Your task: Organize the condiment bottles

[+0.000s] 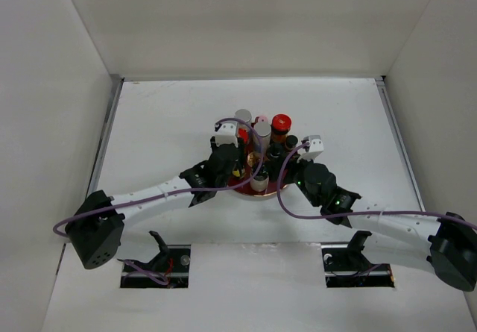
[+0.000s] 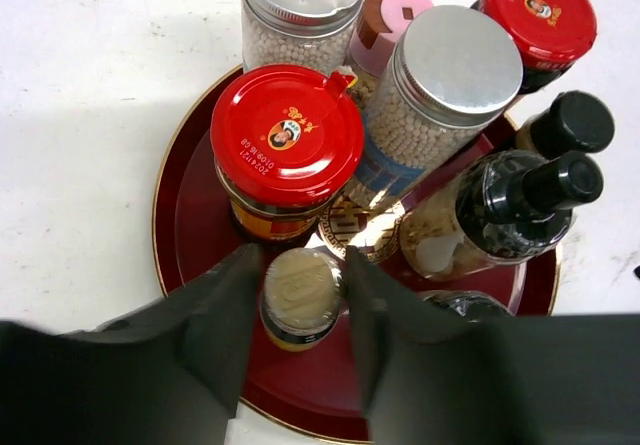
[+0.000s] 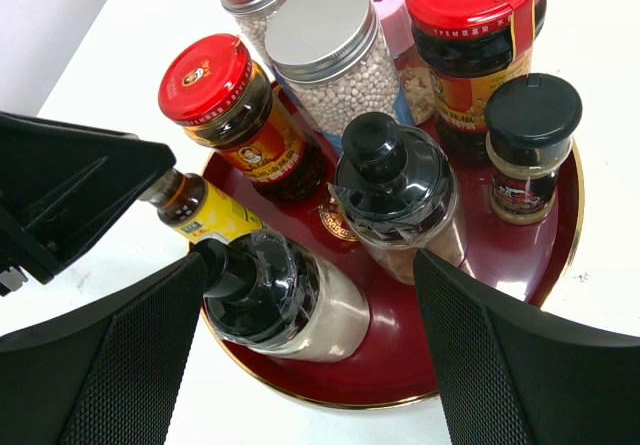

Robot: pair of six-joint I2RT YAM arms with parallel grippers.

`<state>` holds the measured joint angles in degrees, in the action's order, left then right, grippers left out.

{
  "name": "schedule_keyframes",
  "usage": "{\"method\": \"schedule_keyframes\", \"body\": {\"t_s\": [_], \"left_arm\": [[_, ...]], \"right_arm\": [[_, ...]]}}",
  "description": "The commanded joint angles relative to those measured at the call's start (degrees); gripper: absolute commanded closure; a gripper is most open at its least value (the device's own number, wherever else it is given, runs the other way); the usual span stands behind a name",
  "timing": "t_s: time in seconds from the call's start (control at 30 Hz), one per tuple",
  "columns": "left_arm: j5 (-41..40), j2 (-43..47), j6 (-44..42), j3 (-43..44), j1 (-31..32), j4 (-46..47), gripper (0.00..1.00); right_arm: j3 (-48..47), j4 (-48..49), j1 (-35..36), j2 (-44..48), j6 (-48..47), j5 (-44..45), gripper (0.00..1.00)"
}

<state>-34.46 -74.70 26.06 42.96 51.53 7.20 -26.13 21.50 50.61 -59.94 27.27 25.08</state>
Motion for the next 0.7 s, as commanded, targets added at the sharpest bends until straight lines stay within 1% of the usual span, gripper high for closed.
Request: {"method": "schedule_keyframes", "body": {"t_s": [0.0,0.1,0.2,0.23,0.5,0.67], "left_arm": [[-0.79,0.95,0.22,2.48,0.28,4.84,0.55],[-1.31,1.57,0.21,2.04,0.28,4.93,0.37],[-1.40,1.83,0.04,2.13,0.37,4.84,0.23],[-1.40,1.92,-0.31,2.22,0.37,4.93,0.00],[-0.53,4.29,-1.72,2.30,-0.07,5.45,0.00],[1.93,9.38,-3.56,0.38,-2.17,7.12,0.00]], "right_arm": [[-0.85,3.11,-0.12,1.14,0.24,0.76,0.12],[-0.85,3.11,-0.12,1.06,0.24,0.76,0.12],[-0.77,3.11,-0.12,1.32,0.24,0.76,0.12],[-0.68,3.11,-0.12,1.49,0.24,0.76,0.12],[-0.06,3.11,-0.29,3.86,0.16,1.02,0.12],[0.81,2.67,-0.29,7.99,0.07,1.72,0.12]]}}
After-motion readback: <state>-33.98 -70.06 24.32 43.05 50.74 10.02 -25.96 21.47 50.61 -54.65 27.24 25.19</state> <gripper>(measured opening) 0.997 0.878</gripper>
